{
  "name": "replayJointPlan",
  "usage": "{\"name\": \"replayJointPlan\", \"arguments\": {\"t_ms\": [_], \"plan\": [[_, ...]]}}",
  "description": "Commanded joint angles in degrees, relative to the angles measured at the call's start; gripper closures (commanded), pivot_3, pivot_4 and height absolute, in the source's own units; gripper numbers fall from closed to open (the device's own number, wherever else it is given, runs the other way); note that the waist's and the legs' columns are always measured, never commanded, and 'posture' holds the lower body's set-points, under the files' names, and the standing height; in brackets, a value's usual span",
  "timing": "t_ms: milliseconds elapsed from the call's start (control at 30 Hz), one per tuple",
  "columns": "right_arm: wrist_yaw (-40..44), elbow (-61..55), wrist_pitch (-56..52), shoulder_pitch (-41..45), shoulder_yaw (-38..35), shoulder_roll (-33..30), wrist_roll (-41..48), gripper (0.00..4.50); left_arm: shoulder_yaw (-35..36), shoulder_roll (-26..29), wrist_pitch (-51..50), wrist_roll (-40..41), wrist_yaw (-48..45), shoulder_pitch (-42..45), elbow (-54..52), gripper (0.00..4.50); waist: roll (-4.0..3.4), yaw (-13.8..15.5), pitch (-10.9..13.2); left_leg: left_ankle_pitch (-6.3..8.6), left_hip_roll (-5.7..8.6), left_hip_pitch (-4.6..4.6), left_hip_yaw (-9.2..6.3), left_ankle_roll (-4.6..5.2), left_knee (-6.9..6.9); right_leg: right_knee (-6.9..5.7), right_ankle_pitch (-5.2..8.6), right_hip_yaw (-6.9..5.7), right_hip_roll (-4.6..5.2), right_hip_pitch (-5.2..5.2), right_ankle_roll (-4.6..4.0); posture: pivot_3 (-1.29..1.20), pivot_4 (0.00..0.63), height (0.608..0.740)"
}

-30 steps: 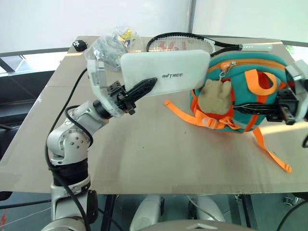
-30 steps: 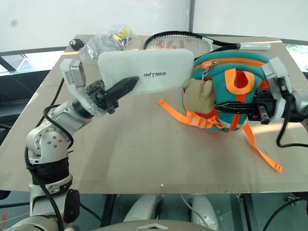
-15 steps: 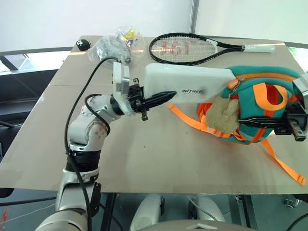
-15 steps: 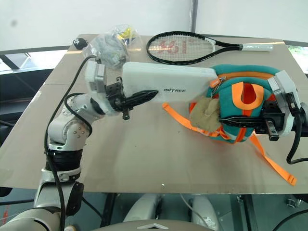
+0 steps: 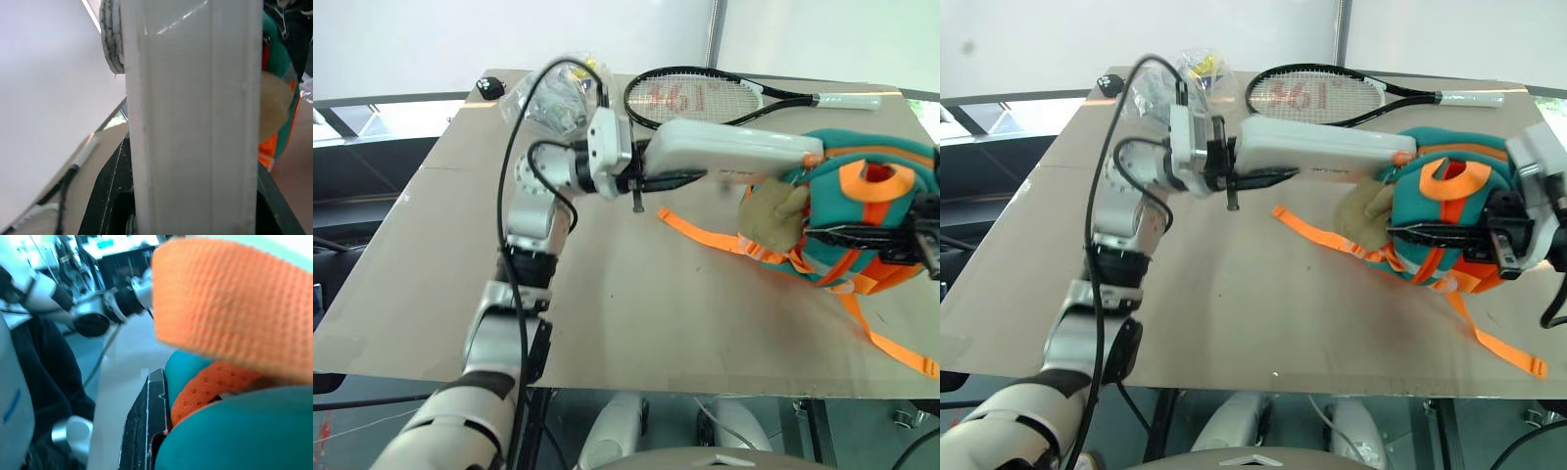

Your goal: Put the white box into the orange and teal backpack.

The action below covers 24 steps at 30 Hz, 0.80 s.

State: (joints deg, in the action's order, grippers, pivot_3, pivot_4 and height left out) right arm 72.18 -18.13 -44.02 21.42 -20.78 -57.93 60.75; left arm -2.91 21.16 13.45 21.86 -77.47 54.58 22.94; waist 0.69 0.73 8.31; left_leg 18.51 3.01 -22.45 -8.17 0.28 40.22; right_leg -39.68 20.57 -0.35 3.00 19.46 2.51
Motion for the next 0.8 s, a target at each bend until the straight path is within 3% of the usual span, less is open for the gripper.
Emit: {"name": "replayJointPlan", "arguments": {"t_ms": [33,267,467,600,733,800], "plan": [[-1.1,-2.0,-0.3,3.9,-2.2,0.6,4.6,4.49,4.4,0.0,-1.2,4.0,0.7,3.4,2.3,3.36,0.00,-0.3,0.0,0.00,-0.04,-0.04,0.05,0.00,0.02,-0.01,0.00,0.02,0.00,0.00,0.00,0.00,0.150,0.740],[-2.2,-0.5,-0.1,11.2,3.0,5.1,4.8,4.49,4.4,4.0,-13.4,9.0,1.4,-6.5,-13.4,3.36,-0.04,-1.5,0.0,0.00,-0.11,-0.28,-0.13,0.01,0.10,-0.03,0.00,0.08,0.04,0.12,0.00,0.00,0.150,0.740],[-3.0,-2.3,6.1,6.9,3.1,7.2,-3.0,4.49,2.3,7.4,-28.1,14.6,3.8,-16.8,-28.8,3.36,-0.06,-1.3,0.0,0.00,-0.06,-0.24,-0.37,0.01,0.09,-0.07,0.00,-0.04,0.09,0.13,0.00,0.00,0.150,0.740],[-4.3,-7.6,7.2,-0.4,0.6,6.1,-4.9,4.49,-0.3,6.2,-29.3,13.1,4.1,-18.7,-31.2,3.36,-0.07,-1.2,0.0,0.00,-0.03,-0.24,-0.41,0.01,0.07,-0.08,0.00,-0.12,0.08,0.10,0.00,0.00,0.150,0.740],[-9.1,-11.2,5.7,-4.3,-1.9,6.2,-3.4,4.49,-4.3,3.6,-28.4,9.2,4.4,-16.4,-27.9,3.36,-0.08,-1.3,0.0,0.00,-0.05,-0.18,-0.26,0.01,0.06,-0.08,0.00,-0.08,0.04,0.05,0.00,0.00,0.150,0.740],[-10.0,-13.4,7.8,-7.1,-1.2,5.7,-7.7,4.49,-7.3,0.4,-27.3,4.7,7.4,-13.5,-24.5,3.36,-0.08,-1.1,0.0,0.00,-0.05,-0.17,-0.12,0.01,0.07,-0.09,0.00,-0.09,-0.01,0.02,0.00,0.00,0.150,0.740]]}}
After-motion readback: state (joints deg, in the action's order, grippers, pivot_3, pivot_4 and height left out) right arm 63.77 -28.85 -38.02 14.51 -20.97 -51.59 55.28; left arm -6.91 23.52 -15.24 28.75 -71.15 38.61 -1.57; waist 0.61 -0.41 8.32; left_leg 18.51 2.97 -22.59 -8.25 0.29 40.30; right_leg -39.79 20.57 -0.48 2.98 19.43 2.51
